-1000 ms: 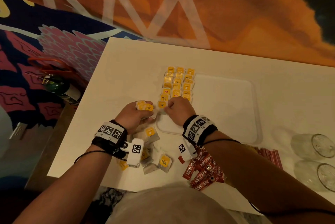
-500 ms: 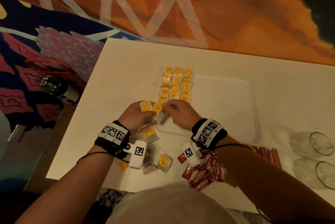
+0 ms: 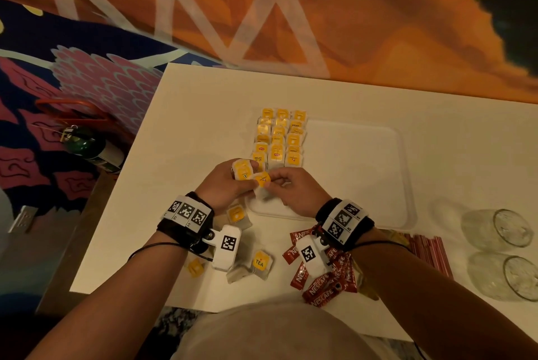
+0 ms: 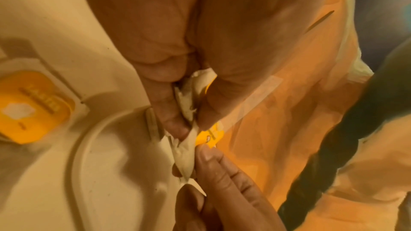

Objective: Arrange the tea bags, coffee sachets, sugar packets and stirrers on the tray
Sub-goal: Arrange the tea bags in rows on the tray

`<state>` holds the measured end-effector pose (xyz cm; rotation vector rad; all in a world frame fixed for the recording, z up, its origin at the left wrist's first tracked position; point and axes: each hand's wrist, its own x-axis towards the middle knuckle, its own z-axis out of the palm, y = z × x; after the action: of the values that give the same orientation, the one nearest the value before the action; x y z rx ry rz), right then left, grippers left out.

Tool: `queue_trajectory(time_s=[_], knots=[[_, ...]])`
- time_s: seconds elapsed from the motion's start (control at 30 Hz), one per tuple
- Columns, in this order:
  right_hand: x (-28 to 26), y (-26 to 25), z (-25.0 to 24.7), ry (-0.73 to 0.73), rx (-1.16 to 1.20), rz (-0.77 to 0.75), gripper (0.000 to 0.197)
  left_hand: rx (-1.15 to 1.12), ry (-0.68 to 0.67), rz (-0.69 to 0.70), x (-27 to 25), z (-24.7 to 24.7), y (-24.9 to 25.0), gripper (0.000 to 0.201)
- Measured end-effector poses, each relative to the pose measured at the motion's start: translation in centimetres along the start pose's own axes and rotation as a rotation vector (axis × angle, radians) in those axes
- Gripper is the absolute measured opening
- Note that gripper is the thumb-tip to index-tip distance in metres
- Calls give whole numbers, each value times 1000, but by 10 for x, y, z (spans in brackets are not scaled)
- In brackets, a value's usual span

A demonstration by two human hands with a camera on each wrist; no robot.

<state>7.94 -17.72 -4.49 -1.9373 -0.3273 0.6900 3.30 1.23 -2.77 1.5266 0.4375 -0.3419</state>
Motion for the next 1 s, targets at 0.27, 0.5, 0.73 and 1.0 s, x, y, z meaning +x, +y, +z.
queue_trajectory(time_s=[0.27, 0.5, 0.73, 1.0], knots=[[-6, 9, -1, 14, -107, 32, 14, -43, 11, -34, 1, 1, -4, 39], [0, 14, -7, 109, -180, 66, 21, -159, 58, -63, 2, -4, -3, 38], [12, 12, -8, 195, -327, 64, 15, -255, 25, -110, 0, -7, -6, 40], [26, 6, -4, 256, -398, 96, 10, -293, -47, -90, -5, -9, -6, 50]])
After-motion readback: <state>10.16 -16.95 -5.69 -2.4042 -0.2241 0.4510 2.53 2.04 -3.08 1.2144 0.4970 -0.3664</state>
